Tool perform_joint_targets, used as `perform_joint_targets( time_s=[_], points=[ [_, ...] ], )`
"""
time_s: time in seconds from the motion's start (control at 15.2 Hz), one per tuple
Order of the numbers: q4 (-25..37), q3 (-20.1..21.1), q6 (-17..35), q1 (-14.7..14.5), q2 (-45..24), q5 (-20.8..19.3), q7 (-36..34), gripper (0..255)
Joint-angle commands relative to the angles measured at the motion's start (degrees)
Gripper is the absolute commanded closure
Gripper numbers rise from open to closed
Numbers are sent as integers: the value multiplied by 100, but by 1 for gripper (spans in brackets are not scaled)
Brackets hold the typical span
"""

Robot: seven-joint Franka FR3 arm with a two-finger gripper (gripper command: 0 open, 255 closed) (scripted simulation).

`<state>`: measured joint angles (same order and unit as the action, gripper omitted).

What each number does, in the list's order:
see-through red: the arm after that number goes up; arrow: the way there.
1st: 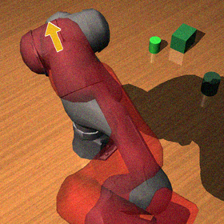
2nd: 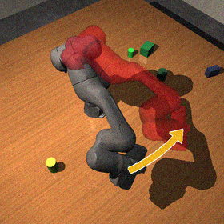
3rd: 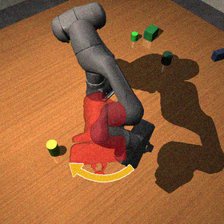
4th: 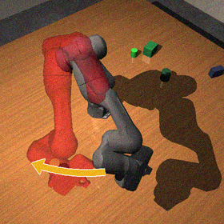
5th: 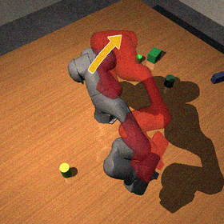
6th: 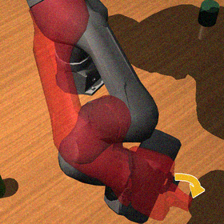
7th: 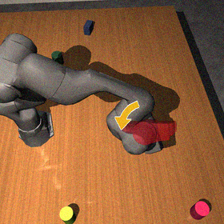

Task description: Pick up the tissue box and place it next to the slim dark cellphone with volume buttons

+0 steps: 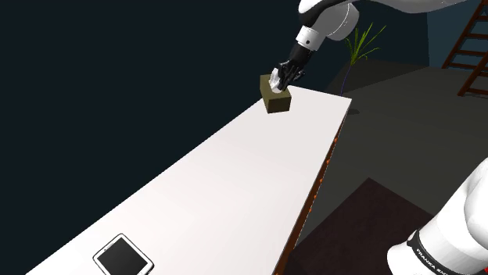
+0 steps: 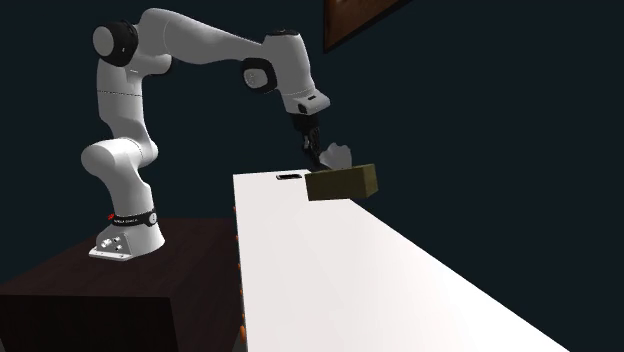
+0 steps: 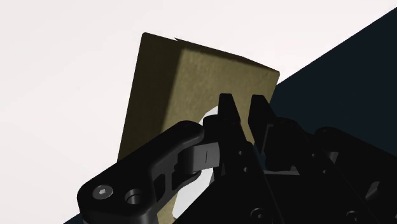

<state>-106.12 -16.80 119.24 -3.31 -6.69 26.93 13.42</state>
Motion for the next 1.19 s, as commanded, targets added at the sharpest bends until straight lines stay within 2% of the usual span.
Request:
perform_joint_targets(
  time_s=[0.0,1.12],
  points=[
    [113,-9,-137,4,37,-46,-67,255],
    [1264,-60,-1297,46,133,-278,-555,255]
  ],
)
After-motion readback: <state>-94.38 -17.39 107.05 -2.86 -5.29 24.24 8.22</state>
